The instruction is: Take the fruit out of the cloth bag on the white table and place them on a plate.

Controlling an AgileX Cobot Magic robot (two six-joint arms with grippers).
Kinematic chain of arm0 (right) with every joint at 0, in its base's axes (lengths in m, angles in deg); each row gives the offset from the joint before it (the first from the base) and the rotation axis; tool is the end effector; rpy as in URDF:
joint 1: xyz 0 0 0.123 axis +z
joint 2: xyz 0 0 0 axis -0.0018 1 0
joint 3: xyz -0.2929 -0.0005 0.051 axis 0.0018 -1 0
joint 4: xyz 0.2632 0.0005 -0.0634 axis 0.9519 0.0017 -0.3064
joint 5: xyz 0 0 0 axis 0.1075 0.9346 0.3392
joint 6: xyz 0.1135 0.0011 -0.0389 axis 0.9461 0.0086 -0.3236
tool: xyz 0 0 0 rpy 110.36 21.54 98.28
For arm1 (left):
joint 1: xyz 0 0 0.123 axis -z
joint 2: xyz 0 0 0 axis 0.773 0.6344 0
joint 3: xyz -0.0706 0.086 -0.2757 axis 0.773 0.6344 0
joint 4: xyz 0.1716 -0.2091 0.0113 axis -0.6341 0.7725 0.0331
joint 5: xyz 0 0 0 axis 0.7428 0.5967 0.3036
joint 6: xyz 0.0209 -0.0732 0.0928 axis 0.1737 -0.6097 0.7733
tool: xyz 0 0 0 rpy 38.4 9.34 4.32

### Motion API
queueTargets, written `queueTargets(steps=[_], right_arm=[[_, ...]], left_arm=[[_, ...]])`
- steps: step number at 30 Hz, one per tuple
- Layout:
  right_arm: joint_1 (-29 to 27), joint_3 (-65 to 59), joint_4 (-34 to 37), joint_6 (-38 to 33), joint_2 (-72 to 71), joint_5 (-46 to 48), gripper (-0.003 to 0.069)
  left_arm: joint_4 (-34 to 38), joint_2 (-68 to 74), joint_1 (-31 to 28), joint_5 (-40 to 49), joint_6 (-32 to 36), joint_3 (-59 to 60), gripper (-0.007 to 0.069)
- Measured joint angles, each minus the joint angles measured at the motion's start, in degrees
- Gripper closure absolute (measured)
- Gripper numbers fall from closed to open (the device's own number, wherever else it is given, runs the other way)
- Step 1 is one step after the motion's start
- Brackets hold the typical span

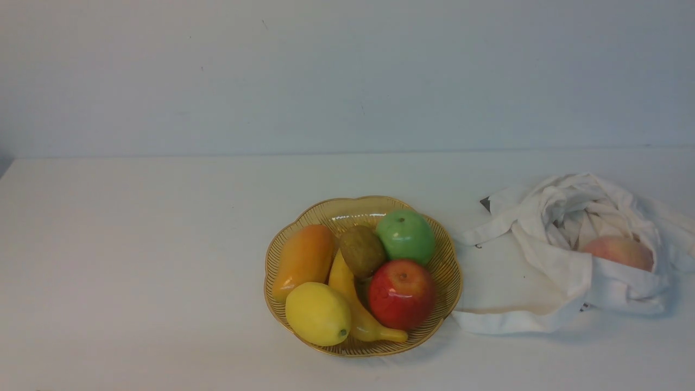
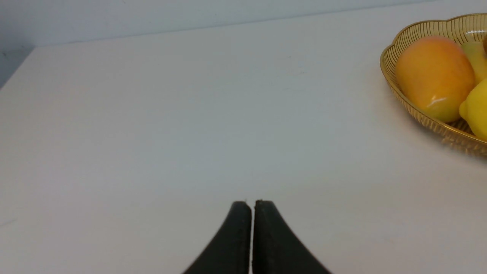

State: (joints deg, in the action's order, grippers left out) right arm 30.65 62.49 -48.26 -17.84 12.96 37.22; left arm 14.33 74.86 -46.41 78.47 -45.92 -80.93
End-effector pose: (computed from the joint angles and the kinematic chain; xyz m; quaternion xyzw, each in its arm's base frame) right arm 0.0689 0.0012 0.3906 -0.0564 0.7246 0.1157 0.6770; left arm 0.0867 -0.0037 0.1611 0.0496 0.8075 0.0065 0.5877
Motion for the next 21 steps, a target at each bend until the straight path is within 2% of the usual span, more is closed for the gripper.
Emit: queueTargets(steps=[6,16,21], right_arm=[[0.00,-5.69,0.13,0.05,-3.71,-1.07,0.0670],[0.00,-6.06,1.77,0.05,-3.71,-0.68,0.0670],[0.00,-7.07,7.36,-7.07,-3.71,-8.50,0.0670]], left_arm=[[0.00,0.00,0.00,0.00,0.00,0.00,0.0632],[0.00,0.00,0.00,0.00,0.00,0.00,0.0632],[0.00,0.00,0.00,0.00,0.00,0.00,0.0632]])
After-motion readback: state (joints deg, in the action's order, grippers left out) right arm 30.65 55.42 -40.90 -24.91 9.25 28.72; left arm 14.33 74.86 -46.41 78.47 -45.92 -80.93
